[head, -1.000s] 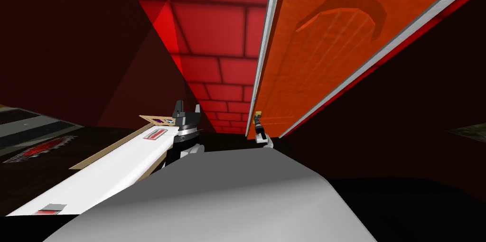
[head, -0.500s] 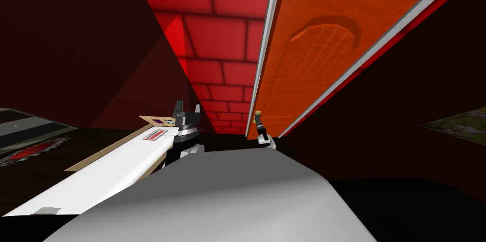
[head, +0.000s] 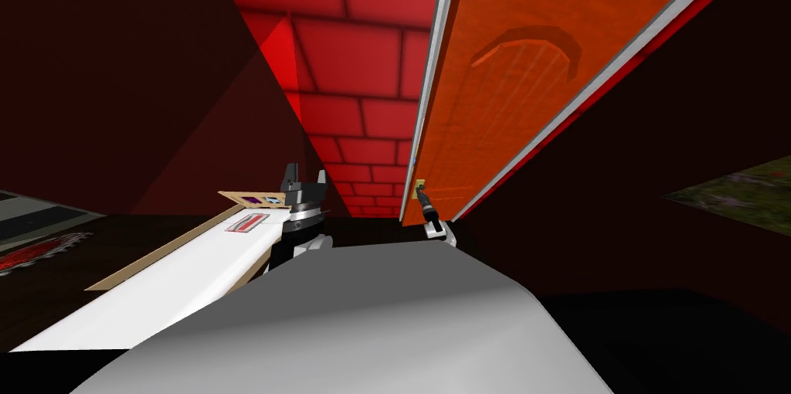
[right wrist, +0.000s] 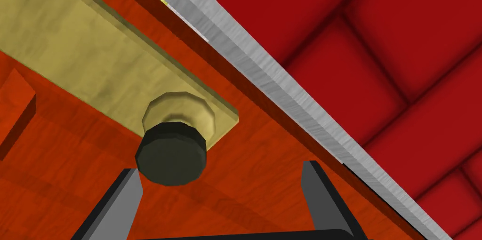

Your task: Pull the door open

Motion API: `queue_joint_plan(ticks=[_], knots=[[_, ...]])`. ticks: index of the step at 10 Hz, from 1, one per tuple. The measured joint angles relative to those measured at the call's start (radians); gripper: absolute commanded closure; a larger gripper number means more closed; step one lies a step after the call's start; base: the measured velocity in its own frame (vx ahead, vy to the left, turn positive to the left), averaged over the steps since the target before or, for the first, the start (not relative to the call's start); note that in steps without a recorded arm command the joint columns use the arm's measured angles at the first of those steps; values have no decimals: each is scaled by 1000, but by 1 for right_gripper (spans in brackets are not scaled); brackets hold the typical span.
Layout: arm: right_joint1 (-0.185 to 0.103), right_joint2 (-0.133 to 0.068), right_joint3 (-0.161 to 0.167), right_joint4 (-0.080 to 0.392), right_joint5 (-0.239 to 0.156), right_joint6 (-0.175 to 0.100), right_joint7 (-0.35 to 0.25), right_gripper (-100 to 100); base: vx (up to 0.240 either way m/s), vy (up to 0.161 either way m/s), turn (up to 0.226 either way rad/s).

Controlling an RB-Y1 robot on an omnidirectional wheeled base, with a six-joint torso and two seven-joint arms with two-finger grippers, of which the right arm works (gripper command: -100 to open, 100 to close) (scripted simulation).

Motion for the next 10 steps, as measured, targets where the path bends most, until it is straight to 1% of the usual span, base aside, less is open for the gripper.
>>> queue_joint_plan(ticks=[1,3,4,6,7,9,10], knots=[[16,-20,-3,-14,25,-2,28,-100,-23,34,-27],[24,-39,-9,-13,56,-10,79,-100,-28,37,-59],[38,-58,-13,-19,79,-17,108,-100,-22,28,-40],[49,-77,-18,-26,108,-22,154,-100,-23,30,-57],[56,-93,-22,-26,131,-28,183,-100,-20,24,-32],[67,-111,-28,-25,157,-40,225,-100,-22,28,-65],[78,-125,-32,-30,177,-45,254,-100,-26,34,-55]])
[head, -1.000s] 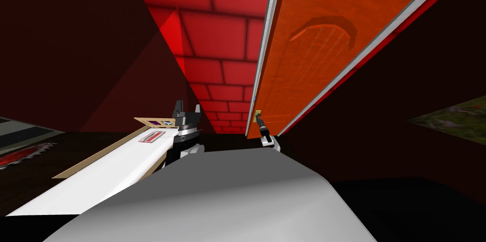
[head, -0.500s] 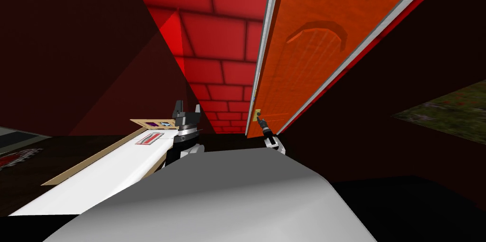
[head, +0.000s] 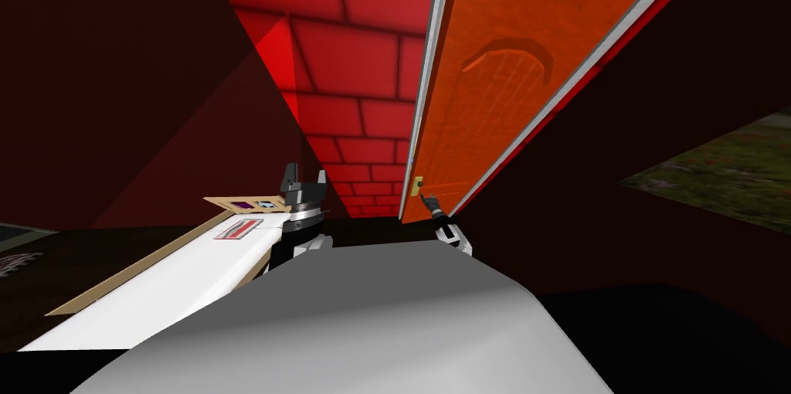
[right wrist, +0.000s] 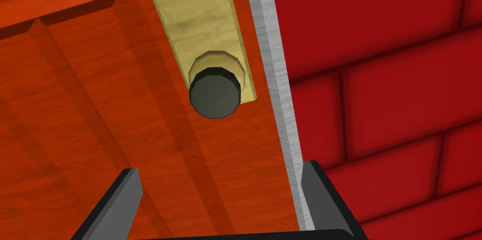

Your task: Pull the door open

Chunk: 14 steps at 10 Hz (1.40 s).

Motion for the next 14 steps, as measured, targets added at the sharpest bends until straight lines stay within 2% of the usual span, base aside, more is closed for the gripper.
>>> queue_joint_plan(ticks=[2,4,7,12,13,14], knots=[[18,-28,-6,-11,37,-7,51,-100,-23,28,-42],[28,-46,-11,-13,63,-14,91,-100,-15,16,-18],[19,-50,-24,2,61,-17,94,-100,170,28,77],[-11,-53,-59,55,51,-27,101,-100,181,27,64],[-13,-53,-60,56,51,-28,101,100,-11,-1,-20],[-12,-53,-60,55,51,-27,101,100,-33,-5,3]])
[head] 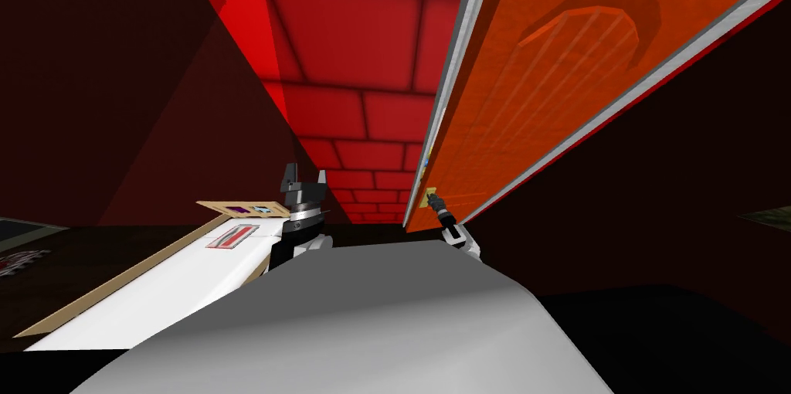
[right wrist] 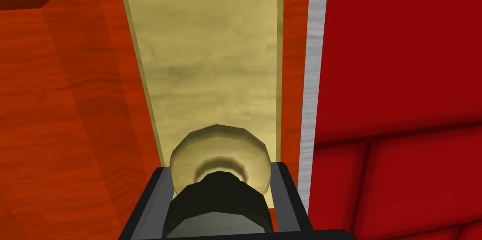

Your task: Pull the door open

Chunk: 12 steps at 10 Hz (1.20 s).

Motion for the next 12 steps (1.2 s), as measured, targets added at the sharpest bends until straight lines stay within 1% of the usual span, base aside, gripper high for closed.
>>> queue_joint_plan(ticks=[5,9,12], knots=[[2,0,2,2,1,2,0,100,-11,-3,4],[-3,-8,9,10,-14,0,-64,100,-14,-8,15],[-10,-16,17,18,-33,-4,-140,100,-20,-11,19]])
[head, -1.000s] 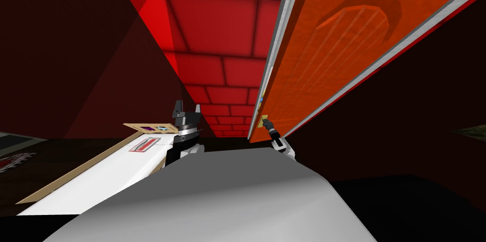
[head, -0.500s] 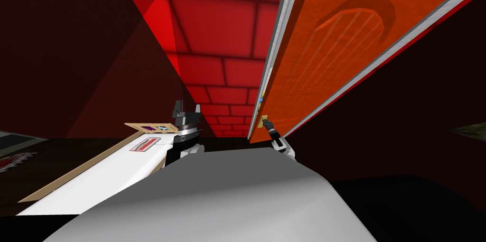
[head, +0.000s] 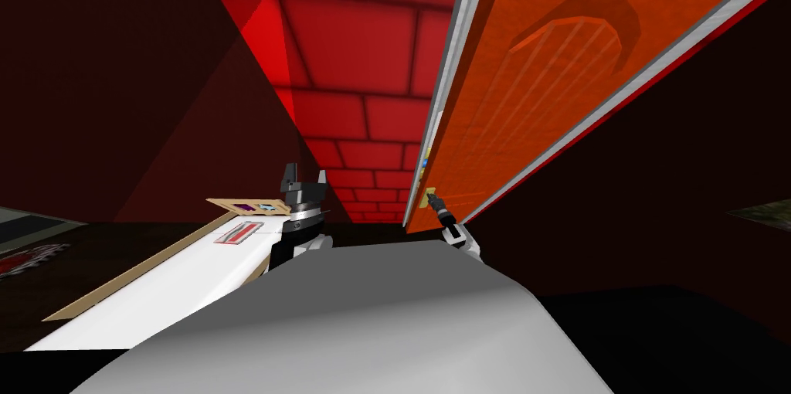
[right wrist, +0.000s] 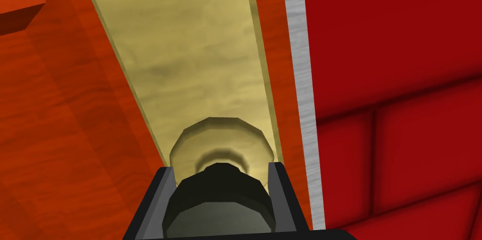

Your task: Pull the door open

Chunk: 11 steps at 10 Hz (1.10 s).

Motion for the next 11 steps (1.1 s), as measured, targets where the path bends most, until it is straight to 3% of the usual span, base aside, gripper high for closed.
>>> queue_joint_plan(ticks=[11], knots=[[-19,-30,32,28,-67,-12,-263,100,-23,-10,16]])
